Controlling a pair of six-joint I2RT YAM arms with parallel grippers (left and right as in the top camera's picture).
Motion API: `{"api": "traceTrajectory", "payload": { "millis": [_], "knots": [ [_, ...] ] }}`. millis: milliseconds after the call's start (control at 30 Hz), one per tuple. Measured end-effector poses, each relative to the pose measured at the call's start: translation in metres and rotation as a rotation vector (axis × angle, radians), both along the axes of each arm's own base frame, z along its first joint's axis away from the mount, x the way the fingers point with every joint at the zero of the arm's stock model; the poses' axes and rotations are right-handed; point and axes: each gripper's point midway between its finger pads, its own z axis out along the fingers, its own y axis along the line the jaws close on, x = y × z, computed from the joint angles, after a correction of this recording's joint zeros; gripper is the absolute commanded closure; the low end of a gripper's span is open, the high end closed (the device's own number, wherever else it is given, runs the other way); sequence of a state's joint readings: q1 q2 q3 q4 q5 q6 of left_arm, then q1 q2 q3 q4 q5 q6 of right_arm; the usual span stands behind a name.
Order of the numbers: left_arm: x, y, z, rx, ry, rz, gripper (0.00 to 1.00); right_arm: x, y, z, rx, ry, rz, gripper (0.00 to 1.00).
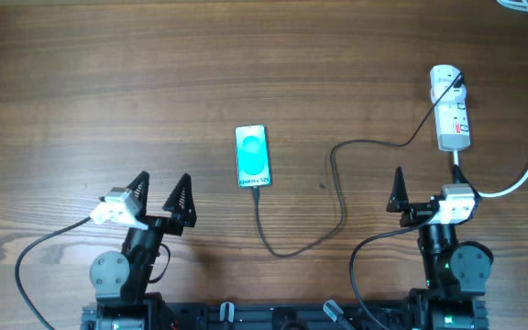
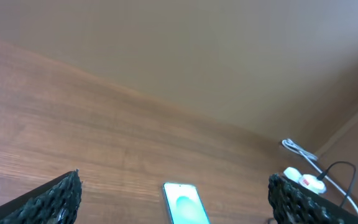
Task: Plug charger to phone and switch on socket
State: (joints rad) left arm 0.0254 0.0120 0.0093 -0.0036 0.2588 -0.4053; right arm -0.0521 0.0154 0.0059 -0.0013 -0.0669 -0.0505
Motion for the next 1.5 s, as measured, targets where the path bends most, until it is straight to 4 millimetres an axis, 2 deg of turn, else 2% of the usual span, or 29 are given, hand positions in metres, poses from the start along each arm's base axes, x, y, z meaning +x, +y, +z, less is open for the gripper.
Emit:
{"api": "traceTrajectory", "payload": {
  "millis": [100, 700, 800, 867, 1033, 1100, 1167, 1300, 1500],
  "knots": [
    [0.000, 0.000, -0.011, -0.001, 0.047, 0.000, 0.00, 0.000, 0.000, 0.000, 0.000, 0.000, 0.001, 0.00],
    [0.000, 0.001, -0.011, 0.000, 0.046, 0.006, 0.00, 0.000, 0.006, 0.000, 0.000, 0.000, 0.026, 0.00],
    [0.000, -0.001, -0.011, 0.104, 0.020, -0.009, 0.00, 0.000, 0.011, 0.000, 0.000, 0.000, 0.043, 0.00],
    [-0.003, -0.012, -0.010, 0.266, -0.028, -0.062, 0.00, 0.000, 0.012, 0.000, 0.000, 0.000, 0.047, 0.00],
    [-0.010, -0.039, -0.011, 0.447, -0.101, -0.177, 0.00, 0.000, 0.012, 0.000, 0.000, 0.000, 0.047, 0.00],
    [-0.010, -0.042, -0.013, 0.551, -0.128, -0.180, 0.00, 0.000, 0.012, 0.000, 0.000, 0.000, 0.047, 0.00],
    [-0.009, -0.039, -0.014, 0.601, -0.126, -0.148, 0.00, 0.000, 0.012, 0.000, 0.000, 0.000, 0.047, 0.00],
    [-0.002, -0.026, -0.032, 0.618, -0.028, -0.090, 0.00, 0.000, 0.012, 0.000, 0.000, 0.000, 0.047, 0.00],
    [0.000, -0.025, -0.041, 0.624, 0.014, -0.089, 0.00, 0.000, 0.012, 0.000, 0.000, 0.000, 0.047, 0.00]
  ]
}}
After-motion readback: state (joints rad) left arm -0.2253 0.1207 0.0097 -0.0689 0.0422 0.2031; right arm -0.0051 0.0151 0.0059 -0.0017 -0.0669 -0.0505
